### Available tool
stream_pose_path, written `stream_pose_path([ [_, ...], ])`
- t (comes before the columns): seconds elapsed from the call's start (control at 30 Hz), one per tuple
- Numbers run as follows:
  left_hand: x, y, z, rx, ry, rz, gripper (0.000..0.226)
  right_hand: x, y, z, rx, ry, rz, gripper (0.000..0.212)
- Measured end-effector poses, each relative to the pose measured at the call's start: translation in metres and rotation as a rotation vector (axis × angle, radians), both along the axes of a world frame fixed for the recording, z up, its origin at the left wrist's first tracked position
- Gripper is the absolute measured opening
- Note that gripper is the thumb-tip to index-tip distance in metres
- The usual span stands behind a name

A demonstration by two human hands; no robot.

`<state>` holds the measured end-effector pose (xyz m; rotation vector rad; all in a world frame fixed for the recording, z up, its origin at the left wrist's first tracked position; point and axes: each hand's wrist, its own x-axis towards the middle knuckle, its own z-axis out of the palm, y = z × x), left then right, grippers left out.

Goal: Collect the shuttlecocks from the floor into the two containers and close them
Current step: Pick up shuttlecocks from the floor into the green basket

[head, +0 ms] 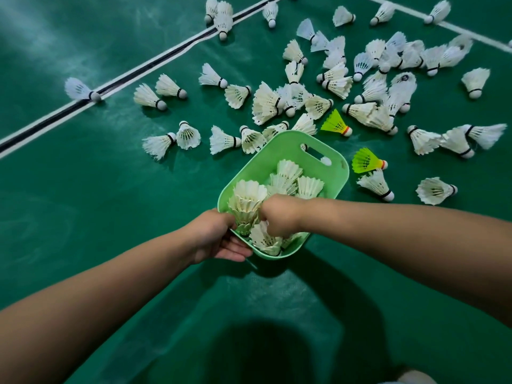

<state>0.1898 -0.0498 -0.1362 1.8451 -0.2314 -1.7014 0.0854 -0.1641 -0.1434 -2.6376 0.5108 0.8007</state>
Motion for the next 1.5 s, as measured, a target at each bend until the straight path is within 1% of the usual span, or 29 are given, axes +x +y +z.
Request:
stream_pose_path([
  [0.13, 0.0, 0.0, -0.003, -0.008, 0.004, 0.001, 0.031, 0.002, 0.009, -0.014, -0.054, -0.077, -0.029, 0.022],
  [0.27, -0.002, -0.001, -0.003, -0.023, -0.015, -0.017, 0.032, -0.007, 0.017, -0.019, -0.092, -0.084, -0.08, 0.018],
  [0.37, -0.001, -0.003, -0.002, -0.027, -0.014, -0.024, 0.031, -0.016, 0.001, -0.001, -0.118, -0.154, -0.172, 0.028],
  [0.4, -0.001, -0.003, -0.003, -0.026, -0.011, -0.025, 0.03, -0.021, -0.012, 0.011, -0.144, -0.244, -0.24, 0.033],
  [0.43, 0.0, -0.003, -0.003, -0.027, -0.01, -0.026, 0.03, -0.029, -0.028, 0.025, -0.193, -0.39, -0.321, 0.034],
  [0.5, 0.001, -0.002, -0.005, -0.032, -0.01, -0.015, 0.03, -0.05, -0.07, 0.046, -0.356, -0.692, -0.494, 0.031],
  [0.53, 0.001, -0.003, -0.007, -0.038, -0.011, -0.006, 0.03, -0.064, -0.094, 0.048, -0.43, -0.764, -0.589, 0.028],
  [0.57, 0.001, -0.003, -0.008, -0.045, -0.013, 0.003, 0.031, -0.079, -0.116, 0.042, -0.476, -0.759, -0.687, 0.024],
  [0.6, 0.0, -0.003, -0.009, -0.051, -0.017, 0.012, 0.032, -0.094, -0.134, 0.031, -0.508, -0.669, -0.765, 0.021],
  [0.63, -0.001, -0.003, -0.009, -0.053, -0.022, 0.019, 0.033, -0.109, -0.149, 0.013, -0.524, -0.497, -0.79, 0.029],
  [0.67, -0.001, -0.003, -0.009, -0.052, -0.026, 0.025, 0.034, -0.123, -0.158, -0.007, -0.49, -0.276, -0.774, 0.044],
  [0.7, -0.002, -0.004, -0.009, -0.052, -0.029, 0.03, 0.035, -0.135, -0.163, -0.026, -0.424, -0.08, -0.735, 0.055],
  [0.73, -0.003, -0.004, -0.009, -0.054, -0.035, 0.029, 0.035, -0.142, -0.165, -0.04, -0.372, 0.045, -0.675, 0.054],
  [0.8, -0.003, -0.004, -0.007, -0.056, -0.042, 0.022, 0.034, -0.149, -0.163, -0.059, -0.323, 0.117, -0.557, 0.034],
  [0.83, -0.004, -0.005, -0.007, -0.056, -0.045, 0.021, 0.033, -0.149, -0.162, -0.063, -0.31, 0.118, -0.547, 0.02],
  [0.87, -0.004, -0.005, -0.007, -0.057, -0.049, 0.02, 0.033, -0.147, -0.16, -0.06, -0.305, 0.092, -0.56, 0.012],
  [0.9, -0.004, -0.005, -0.006, -0.059, -0.052, 0.017, 0.032, -0.144, -0.162, -0.055, -0.328, 0.041, -0.592, 0.018],
  [0.93, -0.004, -0.005, -0.006, -0.061, -0.057, 0.007, 0.032, -0.139, -0.165, -0.046, -0.371, -0.069, -0.678, 0.023],
  [1.0, -0.003, -0.005, -0.006, -0.06, -0.072, -0.027, 0.032, -0.123, -0.163, -0.011, -0.454, -0.447, -0.915, 0.025],
  [1.03, -0.002, -0.004, -0.006, -0.057, -0.083, -0.044, 0.032, -0.112, -0.159, 0.011, -0.429, -0.667, -0.986, 0.025],
  [1.07, -0.001, -0.004, -0.006, -0.054, -0.095, -0.061, 0.032, -0.101, -0.152, 0.036, -0.33, -0.862, -0.991, 0.023],
  [1.1, 0.0, -0.003, -0.006, -0.051, -0.107, -0.077, 0.031, -0.09, -0.141, 0.055, -0.164, -0.97, -0.942, 0.018],
  [1.13, 0.0, -0.003, -0.006, -0.05, -0.114, -0.086, 0.029, -0.078, -0.123, 0.069, -0.002, -0.991, -0.823, 0.014],
  [1.17, 0.0, -0.003, -0.005, -0.049, -0.125, -0.091, 0.025, -0.068, -0.1, 0.076, 0.096, -0.953, -0.648, 0.013],
  [1.23, 0.0, -0.003, -0.003, -0.049, -0.172, -0.111, 0.018, -0.056, -0.053, 0.072, 0.1, -0.848, -0.233, 0.022],
  [1.27, 0.0, -0.003, -0.003, -0.051, -0.204, -0.123, 0.018, -0.053, -0.035, 0.064, 0.095, -0.793, -0.071, 0.027],
  [1.3, 0.0, -0.003, -0.003, -0.056, -0.228, -0.131, 0.018, -0.05, -0.02, 0.055, 0.109, -0.729, 0.026, 0.029],
  [1.37, 0.0, -0.003, -0.003, -0.073, -0.239, -0.138, 0.019, -0.048, -0.009, 0.035, 0.146, -0.621, 0.086, 0.026],
  [1.5, -0.002, -0.004, 0.001, -0.08, -0.235, -0.141, 0.021, -0.049, -0.002, 0.011, 0.128, -0.478, 0.079, 0.021],
])
